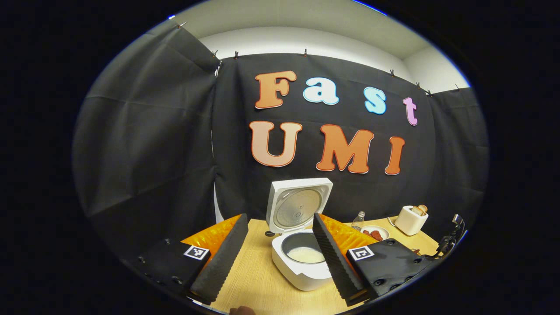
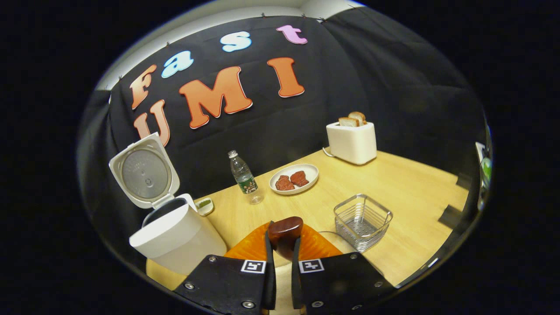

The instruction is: Close the left gripper, press the button to open the rice cooker; take a wooden spoon from the chopstick holder with the right hand, scoop a spoonful of rice and pour it into the rice cooker, then put the wooden spoon back into the chopstick holder.

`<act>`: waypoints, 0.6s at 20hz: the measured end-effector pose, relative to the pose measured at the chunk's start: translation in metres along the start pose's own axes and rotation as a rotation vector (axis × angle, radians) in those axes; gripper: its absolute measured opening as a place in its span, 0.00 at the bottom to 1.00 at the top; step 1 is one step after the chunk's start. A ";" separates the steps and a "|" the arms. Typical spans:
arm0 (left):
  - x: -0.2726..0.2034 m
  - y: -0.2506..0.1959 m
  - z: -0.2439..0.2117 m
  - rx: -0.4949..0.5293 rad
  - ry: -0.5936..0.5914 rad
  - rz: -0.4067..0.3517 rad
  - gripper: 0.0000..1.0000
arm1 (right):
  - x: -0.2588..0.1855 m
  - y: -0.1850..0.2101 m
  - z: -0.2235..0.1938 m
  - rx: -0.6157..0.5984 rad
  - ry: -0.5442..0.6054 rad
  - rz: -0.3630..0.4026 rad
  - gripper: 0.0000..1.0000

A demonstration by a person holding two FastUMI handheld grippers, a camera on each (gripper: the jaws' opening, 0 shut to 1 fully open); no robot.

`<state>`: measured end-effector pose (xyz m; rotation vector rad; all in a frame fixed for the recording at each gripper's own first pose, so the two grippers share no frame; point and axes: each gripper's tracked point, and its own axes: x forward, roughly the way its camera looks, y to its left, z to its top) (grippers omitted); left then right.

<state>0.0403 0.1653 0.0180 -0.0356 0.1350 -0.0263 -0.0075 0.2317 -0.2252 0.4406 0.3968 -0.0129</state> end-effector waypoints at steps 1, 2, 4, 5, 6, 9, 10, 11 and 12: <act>0.000 0.002 -0.002 -0.004 0.003 0.003 1.00 | 0.000 0.005 -0.003 0.028 0.009 0.011 0.13; 0.000 0.004 -0.002 -0.006 0.006 0.006 1.00 | 0.001 0.008 -0.005 0.044 0.014 0.016 0.13; -0.001 0.006 -0.004 -0.007 0.008 0.011 1.00 | 0.002 0.009 -0.006 0.079 0.027 0.017 0.13; -0.001 0.007 -0.004 -0.005 0.009 0.011 1.00 | 0.002 0.008 -0.006 0.125 0.043 0.018 0.13; -0.001 0.008 -0.004 -0.002 0.011 0.013 1.00 | 0.001 0.007 -0.007 0.184 0.059 0.024 0.13; -0.002 0.010 -0.004 0.002 0.010 0.017 1.00 | 0.005 0.000 -0.013 0.338 0.090 0.037 0.13; -0.001 0.010 -0.003 0.005 0.009 0.018 1.00 | 0.005 0.000 -0.015 0.381 0.103 0.040 0.13; -0.001 0.011 -0.002 0.010 0.006 0.020 1.00 | 0.007 -0.001 -0.017 0.408 0.113 0.042 0.13; 0.000 0.013 0.000 0.015 0.000 0.025 1.00 | 0.006 0.000 -0.019 0.427 0.121 0.045 0.13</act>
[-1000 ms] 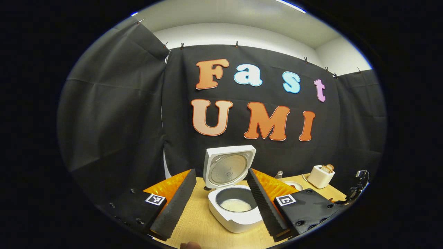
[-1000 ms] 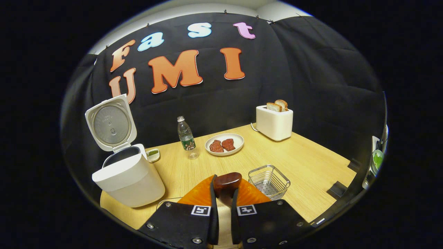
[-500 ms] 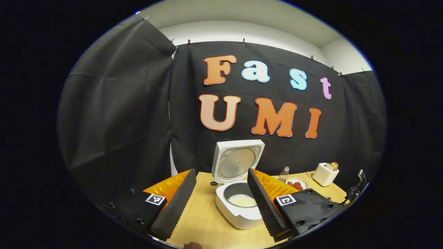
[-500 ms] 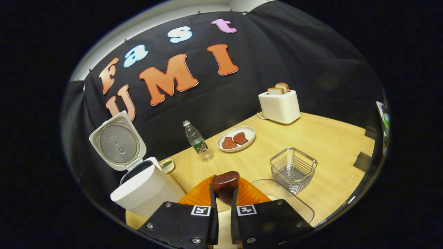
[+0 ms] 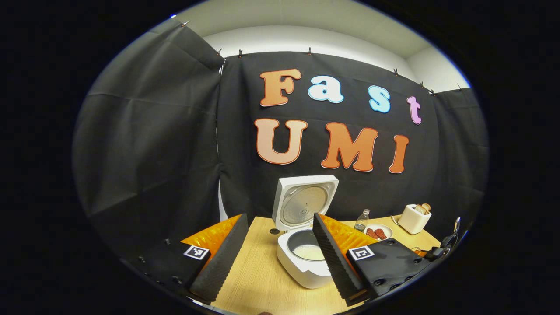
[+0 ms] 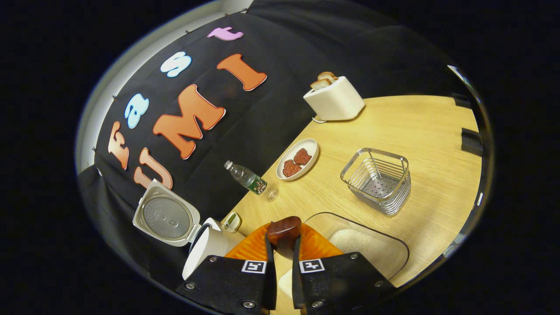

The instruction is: Close the left gripper, press the button to open the rice cooker; take a wooden spoon from the chopstick holder with the right hand, scoop a spoonful of rice and pour it into the rice cooker, then put the wooden spoon back into the chopstick holder.

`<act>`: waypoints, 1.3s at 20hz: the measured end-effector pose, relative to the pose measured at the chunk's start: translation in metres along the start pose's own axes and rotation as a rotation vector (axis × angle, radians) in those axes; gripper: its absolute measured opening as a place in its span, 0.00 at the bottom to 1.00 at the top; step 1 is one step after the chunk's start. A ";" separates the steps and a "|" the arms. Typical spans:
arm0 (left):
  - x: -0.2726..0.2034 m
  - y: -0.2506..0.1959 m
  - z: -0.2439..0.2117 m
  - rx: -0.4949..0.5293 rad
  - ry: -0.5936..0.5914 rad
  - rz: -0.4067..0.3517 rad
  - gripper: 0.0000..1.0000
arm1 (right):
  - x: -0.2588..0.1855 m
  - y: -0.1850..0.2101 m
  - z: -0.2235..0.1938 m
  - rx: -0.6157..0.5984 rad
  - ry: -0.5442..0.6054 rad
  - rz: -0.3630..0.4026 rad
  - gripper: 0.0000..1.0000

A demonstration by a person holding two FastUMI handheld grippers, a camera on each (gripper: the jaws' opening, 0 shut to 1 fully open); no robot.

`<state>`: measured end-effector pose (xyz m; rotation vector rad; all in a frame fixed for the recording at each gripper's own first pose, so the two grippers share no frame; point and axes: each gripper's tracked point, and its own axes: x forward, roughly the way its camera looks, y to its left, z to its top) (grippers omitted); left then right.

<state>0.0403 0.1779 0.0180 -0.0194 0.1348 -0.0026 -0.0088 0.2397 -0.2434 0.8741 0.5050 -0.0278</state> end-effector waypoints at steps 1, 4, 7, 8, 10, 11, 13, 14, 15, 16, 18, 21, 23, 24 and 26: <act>0.000 0.003 0.002 0.006 -0.006 0.008 1.00 | 0.000 0.001 -0.002 0.014 0.007 0.001 0.13; -0.002 0.002 0.003 0.004 -0.012 0.011 1.00 | -0.001 0.000 -0.004 0.058 0.038 0.001 0.13; -0.001 -0.002 0.000 -0.034 -0.004 -0.013 1.00 | -0.003 -0.011 -0.003 0.181 0.068 -0.008 0.13; 0.000 -0.004 0.000 -0.051 -0.003 -0.024 1.00 | -0.004 -0.014 -0.003 0.220 0.076 -0.008 0.13; -0.003 -0.014 0.006 -0.092 -0.016 -0.079 1.00 | -0.007 -0.021 -0.002 0.305 0.088 -0.012 0.13; -0.003 -0.014 0.009 -0.101 -0.030 -0.090 1.00 | -0.009 -0.023 -0.001 0.342 0.093 -0.006 0.13; -0.003 -0.006 0.014 -0.081 -0.052 -0.067 1.00 | -0.018 -0.021 0.005 0.407 0.094 0.013 0.13; -0.003 -0.002 0.017 -0.066 -0.064 -0.052 1.00 | -0.021 -0.021 0.008 0.426 0.089 0.020 0.13; -0.005 -0.003 0.022 -0.056 -0.073 -0.046 1.00 | -0.024 -0.020 0.013 0.435 0.083 0.026 0.13; -0.006 -0.005 0.025 -0.052 -0.080 -0.046 1.00 | -0.027 -0.018 0.017 0.440 0.078 0.030 0.13; -0.005 -0.005 0.025 -0.053 -0.078 -0.045 1.00 | -0.033 -0.015 0.027 0.447 0.064 0.039 0.13; -0.003 -0.004 0.020 -0.061 -0.062 -0.054 1.00 | -0.042 -0.012 0.037 0.484 0.053 0.050 0.13; -0.002 0.000 0.016 -0.050 -0.047 -0.045 1.00 | -0.046 -0.005 0.044 0.492 0.053 0.054 0.13; -0.002 0.003 0.016 -0.045 -0.045 -0.034 1.00 | -0.049 0.000 0.046 0.495 0.052 0.057 0.13; 0.000 0.012 0.009 -0.032 -0.016 -0.002 1.00 | -0.055 0.011 0.056 0.502 0.044 0.069 0.13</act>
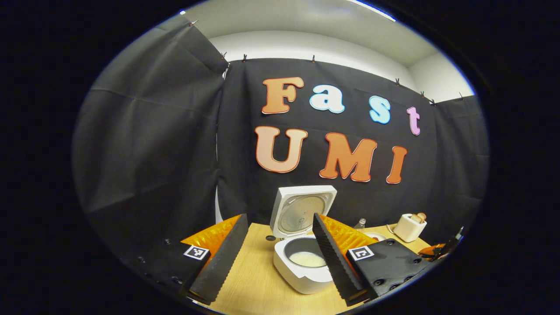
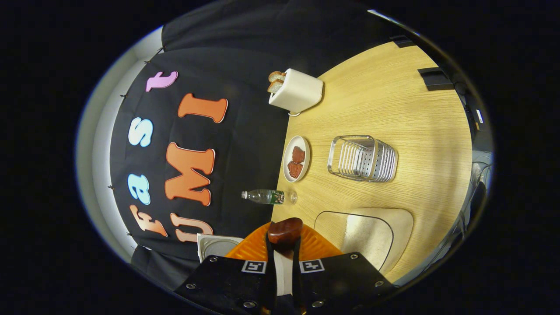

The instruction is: Close the left gripper, press the button to open the rice cooker; take a wooden spoon from the chopstick holder with the right hand, scoop a spoonful of rice and pour it into the rice cooker, then put the wooden spoon back into the chopstick holder.

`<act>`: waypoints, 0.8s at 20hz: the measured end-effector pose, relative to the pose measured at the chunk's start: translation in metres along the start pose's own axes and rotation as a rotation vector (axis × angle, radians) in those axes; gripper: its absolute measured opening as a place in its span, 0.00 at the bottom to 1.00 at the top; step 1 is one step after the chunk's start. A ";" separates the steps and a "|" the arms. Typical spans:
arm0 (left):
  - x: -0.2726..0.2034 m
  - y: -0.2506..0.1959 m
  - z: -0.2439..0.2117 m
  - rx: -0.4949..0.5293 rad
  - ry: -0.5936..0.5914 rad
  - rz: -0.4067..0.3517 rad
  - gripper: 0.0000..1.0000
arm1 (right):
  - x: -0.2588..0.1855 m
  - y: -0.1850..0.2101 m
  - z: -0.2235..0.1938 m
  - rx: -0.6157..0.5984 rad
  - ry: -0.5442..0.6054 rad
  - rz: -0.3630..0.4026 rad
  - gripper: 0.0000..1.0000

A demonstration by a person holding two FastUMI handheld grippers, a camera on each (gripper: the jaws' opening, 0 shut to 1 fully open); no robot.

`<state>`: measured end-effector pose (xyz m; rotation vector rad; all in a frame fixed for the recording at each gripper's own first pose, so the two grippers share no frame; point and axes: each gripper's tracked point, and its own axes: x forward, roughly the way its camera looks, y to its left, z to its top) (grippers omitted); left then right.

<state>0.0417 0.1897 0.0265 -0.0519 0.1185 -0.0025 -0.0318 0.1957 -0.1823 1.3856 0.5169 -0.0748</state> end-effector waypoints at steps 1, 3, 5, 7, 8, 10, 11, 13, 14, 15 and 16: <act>-0.001 0.000 -0.006 0.003 0.018 0.004 1.00 | -0.003 0.008 0.002 0.008 -0.001 0.010 0.13; -0.001 0.003 -0.010 -0.004 0.037 0.006 1.00 | -0.003 0.023 0.002 0.027 0.000 0.035 0.13; 0.000 0.004 -0.010 -0.028 0.034 0.000 1.00 | 0.001 0.041 -0.003 0.028 0.005 0.053 0.13; 0.001 0.003 -0.013 -0.053 0.037 -0.013 1.00 | 0.004 0.060 -0.012 0.022 0.016 0.075 0.13; 0.001 0.004 -0.013 -0.057 0.041 -0.021 1.00 | 0.003 0.067 -0.014 0.025 0.018 0.085 0.13; 0.000 0.006 -0.012 -0.055 0.037 -0.028 1.00 | 0.006 0.083 -0.021 0.021 0.030 0.102 0.13; 0.001 0.007 -0.011 -0.049 0.029 -0.027 1.00 | 0.008 0.092 -0.025 0.015 0.033 0.110 0.13; 0.001 0.009 -0.009 -0.034 0.020 -0.028 1.00 | 0.013 0.107 -0.030 0.006 0.037 0.123 0.13; 0.001 0.009 -0.008 -0.029 0.019 -0.030 1.00 | 0.016 0.115 -0.034 0.004 0.042 0.132 0.13; 0.002 0.008 -0.008 -0.027 0.020 -0.035 1.00 | 0.019 0.125 -0.039 0.003 0.047 0.142 0.13; 0.002 0.007 -0.007 -0.025 0.019 -0.039 1.00 | 0.022 0.135 -0.043 0.003 0.052 0.154 0.13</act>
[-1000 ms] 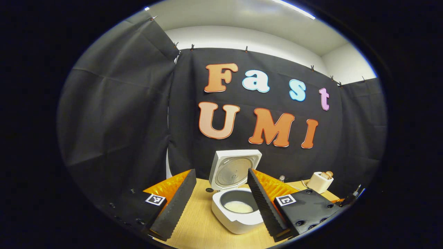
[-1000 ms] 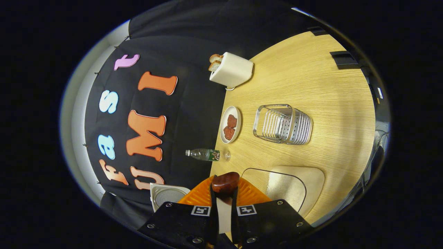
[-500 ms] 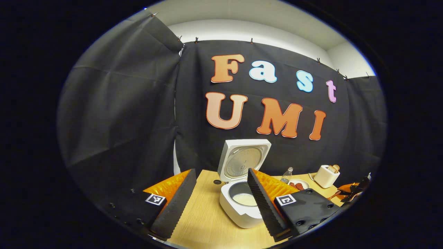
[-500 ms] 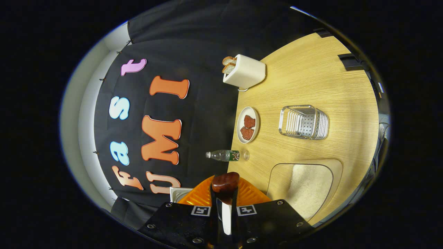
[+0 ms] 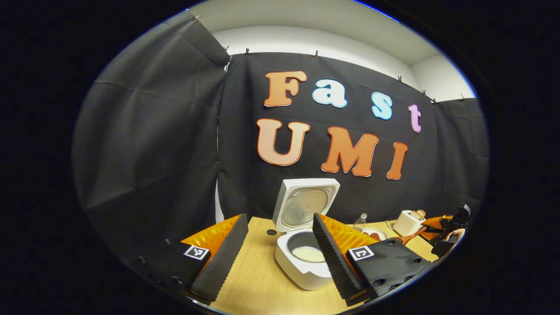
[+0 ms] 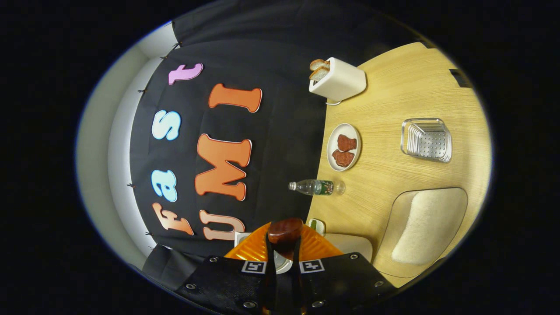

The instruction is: Close the left gripper, press the button to open the rice cooker; take a wooden spoon from the chopstick holder with the right hand, scoop a spoonful of rice and pour it into the rice cooker, then put the wooden spoon back into the chopstick holder.

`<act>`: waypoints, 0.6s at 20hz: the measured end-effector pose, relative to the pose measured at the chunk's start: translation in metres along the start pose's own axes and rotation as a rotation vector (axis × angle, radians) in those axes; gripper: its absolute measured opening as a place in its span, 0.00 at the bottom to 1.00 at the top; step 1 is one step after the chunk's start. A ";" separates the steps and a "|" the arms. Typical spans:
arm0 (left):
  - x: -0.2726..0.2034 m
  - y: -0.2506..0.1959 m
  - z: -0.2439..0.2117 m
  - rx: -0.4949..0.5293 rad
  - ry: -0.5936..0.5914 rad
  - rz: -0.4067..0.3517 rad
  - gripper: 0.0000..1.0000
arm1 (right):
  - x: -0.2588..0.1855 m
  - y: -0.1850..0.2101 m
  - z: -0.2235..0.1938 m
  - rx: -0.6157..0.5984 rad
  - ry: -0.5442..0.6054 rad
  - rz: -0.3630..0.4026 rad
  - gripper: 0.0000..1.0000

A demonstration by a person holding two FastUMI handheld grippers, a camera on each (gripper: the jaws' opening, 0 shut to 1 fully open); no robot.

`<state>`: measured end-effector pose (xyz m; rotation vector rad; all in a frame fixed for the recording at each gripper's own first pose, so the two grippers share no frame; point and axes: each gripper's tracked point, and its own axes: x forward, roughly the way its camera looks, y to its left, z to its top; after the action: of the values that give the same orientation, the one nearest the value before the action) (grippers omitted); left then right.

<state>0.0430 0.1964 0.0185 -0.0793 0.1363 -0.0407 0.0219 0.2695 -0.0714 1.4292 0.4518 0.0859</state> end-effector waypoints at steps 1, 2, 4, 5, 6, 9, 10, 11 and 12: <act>0.001 0.000 0.001 0.001 -0.002 -0.002 1.00 | 0.005 0.009 -0.005 0.001 0.007 0.011 0.13; 0.002 0.001 0.002 0.002 -0.004 -0.002 1.00 | 0.010 0.017 -0.010 0.002 0.013 0.022 0.13; 0.004 0.002 0.002 0.005 -0.005 -0.003 1.00 | 0.022 0.030 -0.019 -0.008 0.021 0.034 0.13; 0.002 0.004 0.001 0.006 -0.004 -0.005 1.00 | 0.028 0.037 -0.025 -0.020 0.024 0.040 0.13; 0.003 0.004 0.001 0.007 -0.003 -0.005 1.00 | 0.035 0.045 -0.029 -0.032 0.028 0.046 0.13; 0.005 0.008 -0.002 0.002 0.000 -0.002 1.00 | 0.050 0.064 -0.046 -0.060 0.045 0.061 0.13; 0.005 0.009 -0.002 0.001 0.000 -0.003 1.00 | 0.056 0.070 -0.052 -0.076 0.052 0.066 0.13; 0.007 0.008 -0.004 0.001 0.000 -0.002 1.00 | 0.062 0.075 -0.057 -0.095 0.056 0.069 0.13; 0.009 0.009 -0.004 0.000 0.000 -0.003 1.00 | 0.067 0.080 -0.062 -0.115 0.060 0.069 0.13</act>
<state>0.0512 0.2050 0.0122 -0.0795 0.1364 -0.0433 0.0779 0.3609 -0.0154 1.3320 0.4399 0.2077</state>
